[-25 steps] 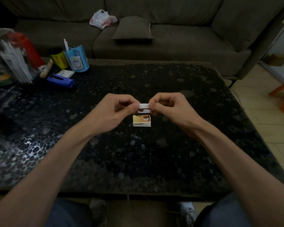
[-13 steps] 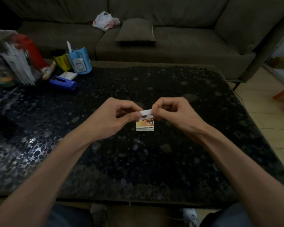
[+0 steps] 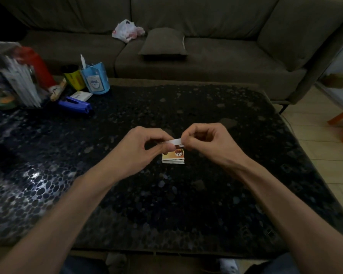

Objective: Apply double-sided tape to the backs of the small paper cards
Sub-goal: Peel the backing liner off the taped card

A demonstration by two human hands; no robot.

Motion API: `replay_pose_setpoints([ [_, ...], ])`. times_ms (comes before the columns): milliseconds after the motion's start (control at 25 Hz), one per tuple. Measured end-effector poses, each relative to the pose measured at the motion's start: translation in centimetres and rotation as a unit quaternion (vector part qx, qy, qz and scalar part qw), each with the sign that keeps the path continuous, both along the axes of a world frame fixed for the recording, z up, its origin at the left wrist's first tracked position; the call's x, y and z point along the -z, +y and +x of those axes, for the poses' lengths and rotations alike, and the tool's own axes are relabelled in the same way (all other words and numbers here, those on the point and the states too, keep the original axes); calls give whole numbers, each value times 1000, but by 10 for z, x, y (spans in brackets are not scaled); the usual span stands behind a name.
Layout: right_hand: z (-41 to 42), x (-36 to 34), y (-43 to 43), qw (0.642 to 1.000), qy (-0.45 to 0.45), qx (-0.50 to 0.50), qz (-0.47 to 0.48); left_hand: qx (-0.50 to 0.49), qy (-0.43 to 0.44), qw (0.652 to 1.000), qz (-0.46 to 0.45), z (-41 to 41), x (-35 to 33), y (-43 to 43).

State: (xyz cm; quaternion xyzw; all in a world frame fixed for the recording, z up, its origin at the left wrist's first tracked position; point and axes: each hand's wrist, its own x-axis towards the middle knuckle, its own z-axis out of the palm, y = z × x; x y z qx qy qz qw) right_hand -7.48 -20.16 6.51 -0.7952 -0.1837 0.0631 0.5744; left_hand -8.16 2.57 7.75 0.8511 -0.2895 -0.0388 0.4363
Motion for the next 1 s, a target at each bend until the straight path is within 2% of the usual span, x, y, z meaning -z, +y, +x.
replay_pose_setpoints([
  [120,0,1,1,1000,6,-1,3,0,-32,999,8,-1,0,-4],
  [320,-1,-5,-9,998,43,-14,33,-21,-22,999,-19,3,-1,3],
  [480,-4,1,-2,986,-108,123,-23,-43,-24,998,-38,3,2,2],
  [560,-7,6,7,978,-128,166,-9,-35,3,998,-57,4,5,-2],
  [680,-10,11,18,975,-132,178,0,-16,31,998,-49,4,11,-8],
  [880,-17,18,26,939,-263,206,-82,-34,-11,998,-47,6,15,-10],
  [1000,-17,19,28,930,-288,210,-88,-36,-19,998,-45,6,16,-10],
])
